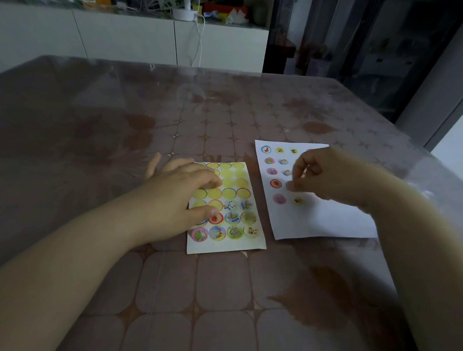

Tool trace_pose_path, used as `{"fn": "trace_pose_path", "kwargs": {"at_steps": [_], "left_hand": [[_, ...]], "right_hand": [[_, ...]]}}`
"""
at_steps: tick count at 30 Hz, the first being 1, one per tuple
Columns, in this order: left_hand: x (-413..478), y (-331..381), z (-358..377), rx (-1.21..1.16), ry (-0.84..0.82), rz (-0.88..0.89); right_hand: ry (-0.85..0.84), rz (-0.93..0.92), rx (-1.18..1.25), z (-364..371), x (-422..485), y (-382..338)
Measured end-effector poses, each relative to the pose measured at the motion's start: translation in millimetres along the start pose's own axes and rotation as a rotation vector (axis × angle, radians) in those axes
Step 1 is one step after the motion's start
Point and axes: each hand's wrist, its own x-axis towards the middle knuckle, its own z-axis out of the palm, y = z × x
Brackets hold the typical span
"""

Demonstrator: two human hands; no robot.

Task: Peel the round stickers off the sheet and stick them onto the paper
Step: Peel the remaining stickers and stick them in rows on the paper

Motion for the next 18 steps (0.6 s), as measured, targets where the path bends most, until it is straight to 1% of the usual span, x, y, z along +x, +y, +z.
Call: {"fn": "trace_pose_path", "kwargs": {"at_steps": [2, 5, 7, 10, 14, 18], "left_hand": [[0, -3, 2, -0.021, 0.044, 0.043], [3, -3, 2, -0.06, 0.066, 0.105], [4, -2, 1, -0.095, 0.059, 0.131], [2, 1, 0, -0.093, -0.018, 0.12], [0, 1, 7, -0.009, -0.177, 0.017], [-1, 3, 5, 0.015, -0.17, -0.001]], "right_hand": [[0.072, -0.143, 0.024, 13, -4, -15], [0.016, -0.308, -0.018, 41, -12, -36], [-0.017, -0.379, -0.053, 54, -14, -43], [-0.007, -0.373, -0.022, 59, -12, -42], [-0.017, -0.338, -0.001, 55, -10, -37], [-0.043, -0.315, 0.03, 50, -9, -32]]}}
